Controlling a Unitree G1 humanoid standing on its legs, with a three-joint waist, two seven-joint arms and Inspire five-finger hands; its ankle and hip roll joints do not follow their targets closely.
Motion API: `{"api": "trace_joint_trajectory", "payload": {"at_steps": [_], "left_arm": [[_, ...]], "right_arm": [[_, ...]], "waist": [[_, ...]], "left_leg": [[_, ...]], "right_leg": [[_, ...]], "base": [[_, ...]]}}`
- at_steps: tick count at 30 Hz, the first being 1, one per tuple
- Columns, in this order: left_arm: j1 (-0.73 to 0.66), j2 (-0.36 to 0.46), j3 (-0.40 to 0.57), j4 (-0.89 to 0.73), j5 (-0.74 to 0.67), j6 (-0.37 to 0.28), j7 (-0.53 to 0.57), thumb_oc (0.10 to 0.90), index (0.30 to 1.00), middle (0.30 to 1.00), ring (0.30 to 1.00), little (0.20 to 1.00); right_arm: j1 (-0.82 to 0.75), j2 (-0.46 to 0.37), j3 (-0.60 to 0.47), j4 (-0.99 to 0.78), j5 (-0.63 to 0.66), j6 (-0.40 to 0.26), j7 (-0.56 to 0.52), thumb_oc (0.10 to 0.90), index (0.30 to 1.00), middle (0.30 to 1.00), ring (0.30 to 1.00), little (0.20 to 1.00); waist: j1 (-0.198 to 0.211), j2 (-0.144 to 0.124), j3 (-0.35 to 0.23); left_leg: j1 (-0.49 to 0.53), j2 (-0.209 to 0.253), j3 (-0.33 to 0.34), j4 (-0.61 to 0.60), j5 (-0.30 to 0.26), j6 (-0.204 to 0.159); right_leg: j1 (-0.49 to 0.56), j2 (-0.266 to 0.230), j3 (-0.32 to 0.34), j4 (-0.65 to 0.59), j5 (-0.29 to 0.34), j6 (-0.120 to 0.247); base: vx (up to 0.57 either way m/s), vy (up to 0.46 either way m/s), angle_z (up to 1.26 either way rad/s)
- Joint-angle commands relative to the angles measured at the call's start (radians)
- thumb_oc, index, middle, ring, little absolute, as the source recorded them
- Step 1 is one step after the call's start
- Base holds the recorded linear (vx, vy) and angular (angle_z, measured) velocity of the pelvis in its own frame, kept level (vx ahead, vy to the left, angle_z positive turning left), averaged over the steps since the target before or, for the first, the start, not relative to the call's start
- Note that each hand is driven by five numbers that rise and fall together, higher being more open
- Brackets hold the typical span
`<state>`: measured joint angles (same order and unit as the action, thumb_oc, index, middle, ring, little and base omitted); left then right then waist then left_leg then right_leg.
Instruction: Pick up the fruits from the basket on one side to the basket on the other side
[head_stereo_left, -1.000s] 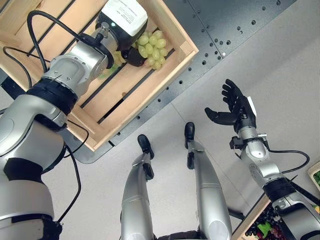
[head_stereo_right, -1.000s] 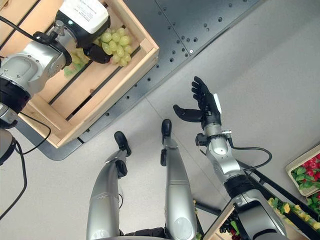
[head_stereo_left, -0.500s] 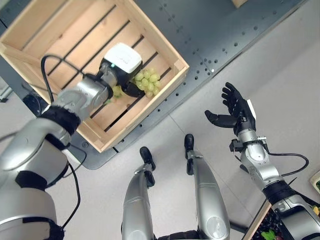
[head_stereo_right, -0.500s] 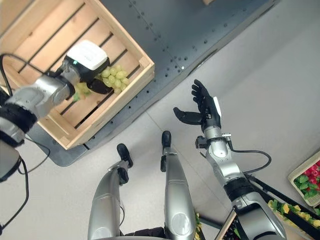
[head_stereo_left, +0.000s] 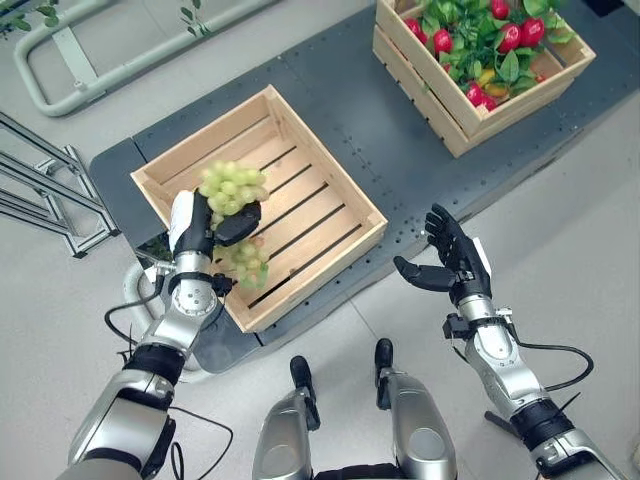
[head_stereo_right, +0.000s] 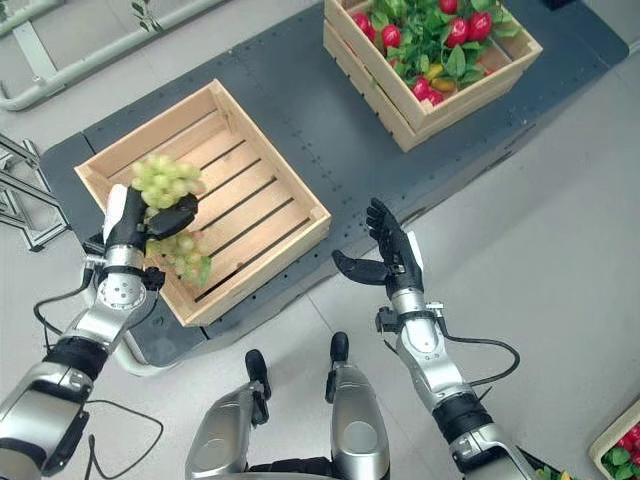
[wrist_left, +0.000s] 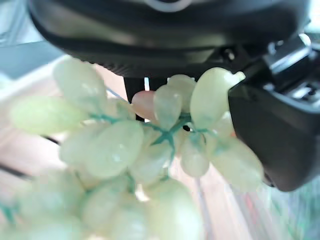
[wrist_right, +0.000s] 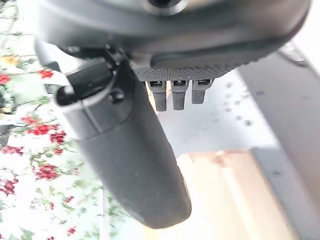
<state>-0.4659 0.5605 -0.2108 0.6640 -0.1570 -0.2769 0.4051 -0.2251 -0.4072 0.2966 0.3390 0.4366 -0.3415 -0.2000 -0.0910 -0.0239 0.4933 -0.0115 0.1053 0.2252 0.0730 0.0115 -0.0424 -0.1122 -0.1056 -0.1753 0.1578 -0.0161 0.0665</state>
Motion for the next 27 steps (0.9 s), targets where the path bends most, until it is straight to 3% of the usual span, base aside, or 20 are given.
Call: {"api": "trace_joint_trajectory", "payload": {"at_steps": [1,5,10,13,19,22,27], "left_arm": [[-0.019,-0.029,0.056,-0.089,-0.118,-0.149,0.030,0.400,0.300,0.300,0.300,0.300],[0.026,-0.107,0.100,-0.158,-0.247,-0.174,-0.034,0.400,0.300,0.300,0.300,0.300],[0.030,-0.130,0.110,-0.212,-0.351,-0.173,-0.141,0.400,0.300,0.300,0.300,0.300],[0.008,-0.117,0.092,-0.251,-0.380,-0.154,-0.221,0.400,0.300,0.300,0.300,0.300],[-0.084,-0.046,0.023,-0.270,-0.369,-0.163,-0.315,0.400,0.300,0.300,0.300,0.300],[-0.103,-0.033,0.000,-0.276,-0.386,-0.170,-0.354,0.400,0.300,0.300,0.300,0.300],[-0.121,-0.039,-0.057,-0.322,-0.349,-0.145,-0.413,0.400,0.300,0.300,0.300,0.300]], "right_arm": [[0.040,-0.001,-0.044,-0.061,-0.020,-0.112,0.076,0.800,0.900,0.900,0.900,0.900],[0.073,0.034,-0.022,-0.073,0.043,-0.068,0.229,0.800,0.900,0.900,0.900,0.900],[0.074,0.047,-0.001,-0.107,0.101,0.010,0.336,0.800,0.900,0.900,0.900,0.900],[0.058,0.046,0.015,-0.145,0.140,0.105,0.355,0.800,0.900,0.900,0.900,0.900],[-0.009,0.032,0.052,-0.222,0.234,0.217,0.417,0.800,0.900,0.900,0.900,0.900],[-0.029,0.037,0.068,-0.230,0.286,0.252,0.445,0.800,0.900,0.900,0.900,0.900],[-0.075,0.064,0.117,-0.209,0.226,0.267,0.422,0.800,0.900,0.900,0.900,0.900]], "waist": [[-0.002,0.021,-0.222],[0.003,0.036,-0.305],[0.003,0.044,-0.347],[0.003,0.056,-0.370],[0.005,0.058,-0.392],[0.008,0.058,-0.398],[0.021,0.057,-0.412]], "left_leg": [[0.012,-0.059,0.005,0.058,-0.092,0.017],[0.091,-0.062,-0.009,-0.018,-0.079,0.016],[0.143,-0.064,-0.016,-0.082,-0.064,0.011],[0.170,-0.067,-0.029,-0.160,-0.032,0.002],[0.167,-0.060,-0.030,-0.160,-0.029,0.001],[0.175,-0.056,-0.023,-0.160,-0.032,0.002],[0.192,-0.054,-0.027,-0.160,-0.043,0.003]], "right_leg": [[0.088,-0.040,-0.010,-0.044,-0.038,0.007],[0.168,-0.035,-0.007,-0.121,-0.014,0.010],[0.220,-0.021,-0.006,-0.193,0.011,0.009],[0.248,-0.009,-0.012,-0.245,0.029,0.010],[0.257,-0.003,-0.029,-0.245,0.019,0.000],[0.263,-0.003,-0.034,-0.245,0.016,-0.003],[0.282,-0.001,-0.039,-0.245,0.004,-0.005]], "base": [[0.18,-0.029,0.01],[0.14,-0.043,0.01],[0.07,-0.058,0.04],[0.01,-0.066,0.05],[-0.02,-0.056,0.06],[0.02,-0.039,-0.01],[0.03,-0.040,-0.01]]}}
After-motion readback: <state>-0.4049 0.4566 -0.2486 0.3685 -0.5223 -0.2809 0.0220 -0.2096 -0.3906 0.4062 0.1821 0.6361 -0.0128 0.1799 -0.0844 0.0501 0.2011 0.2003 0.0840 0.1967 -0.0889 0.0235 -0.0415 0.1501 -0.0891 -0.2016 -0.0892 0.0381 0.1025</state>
